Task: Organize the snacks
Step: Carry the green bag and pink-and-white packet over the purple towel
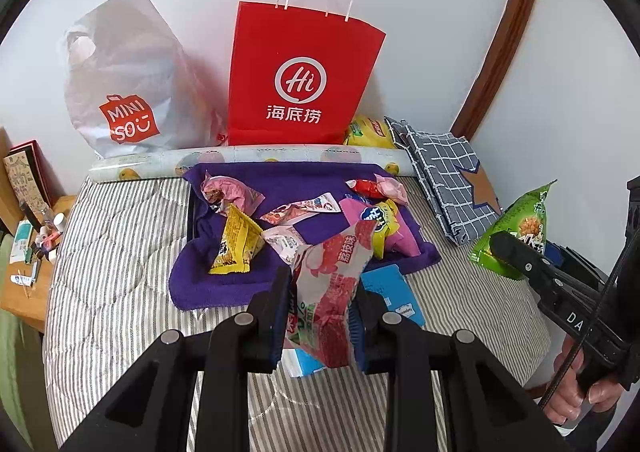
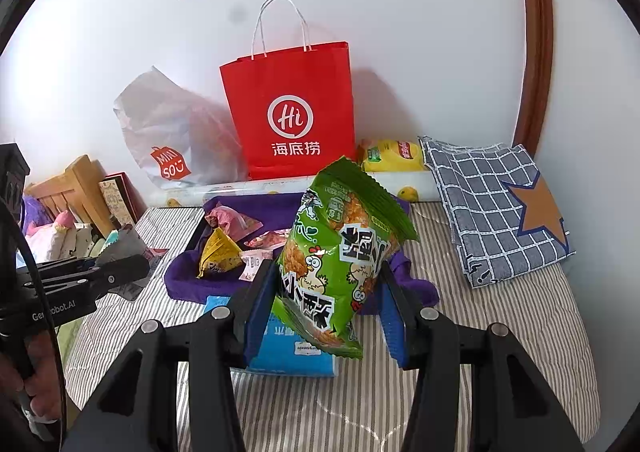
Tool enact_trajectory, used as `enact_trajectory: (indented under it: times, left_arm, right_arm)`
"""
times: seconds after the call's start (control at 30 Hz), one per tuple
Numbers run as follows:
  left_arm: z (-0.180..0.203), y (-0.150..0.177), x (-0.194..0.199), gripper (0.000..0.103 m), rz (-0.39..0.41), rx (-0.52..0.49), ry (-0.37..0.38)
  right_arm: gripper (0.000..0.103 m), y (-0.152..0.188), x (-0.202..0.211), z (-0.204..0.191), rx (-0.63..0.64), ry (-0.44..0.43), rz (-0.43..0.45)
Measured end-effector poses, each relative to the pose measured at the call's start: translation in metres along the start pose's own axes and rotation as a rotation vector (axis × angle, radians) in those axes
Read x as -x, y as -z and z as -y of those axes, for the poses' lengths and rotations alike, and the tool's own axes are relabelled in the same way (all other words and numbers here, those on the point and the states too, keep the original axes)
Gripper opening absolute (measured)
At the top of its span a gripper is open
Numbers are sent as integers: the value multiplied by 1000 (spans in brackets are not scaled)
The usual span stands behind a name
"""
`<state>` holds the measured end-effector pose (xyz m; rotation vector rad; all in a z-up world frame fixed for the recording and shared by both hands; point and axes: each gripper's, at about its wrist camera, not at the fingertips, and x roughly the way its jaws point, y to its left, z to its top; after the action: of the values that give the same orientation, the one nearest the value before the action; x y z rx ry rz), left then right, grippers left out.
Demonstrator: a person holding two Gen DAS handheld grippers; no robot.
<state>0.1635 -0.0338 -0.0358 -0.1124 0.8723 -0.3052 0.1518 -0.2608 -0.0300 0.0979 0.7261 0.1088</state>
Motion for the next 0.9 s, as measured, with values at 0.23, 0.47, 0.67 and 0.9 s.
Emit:
enact_trajectory:
  times: [0.23, 0.47, 0.67, 0.9]
  left_arm:
    - [-2, -5, -4, 25, 0, -1, -3]
    - [-5, -10, -6, 25, 4, -1, -6]
    - [-7, -16, -8, 25, 9, -4, -9]
    - [-9, -20, -13, 25, 6, -1, -10]
  right_arm:
    - [49, -8, -5, -2, 1, -3, 8]
    - [49, -12, -11, -4, 2, -9, 8]
    - [49, -16, -14, -4, 3, -11, 11]
    - [49, -24, -21, -4, 5, -12, 13]
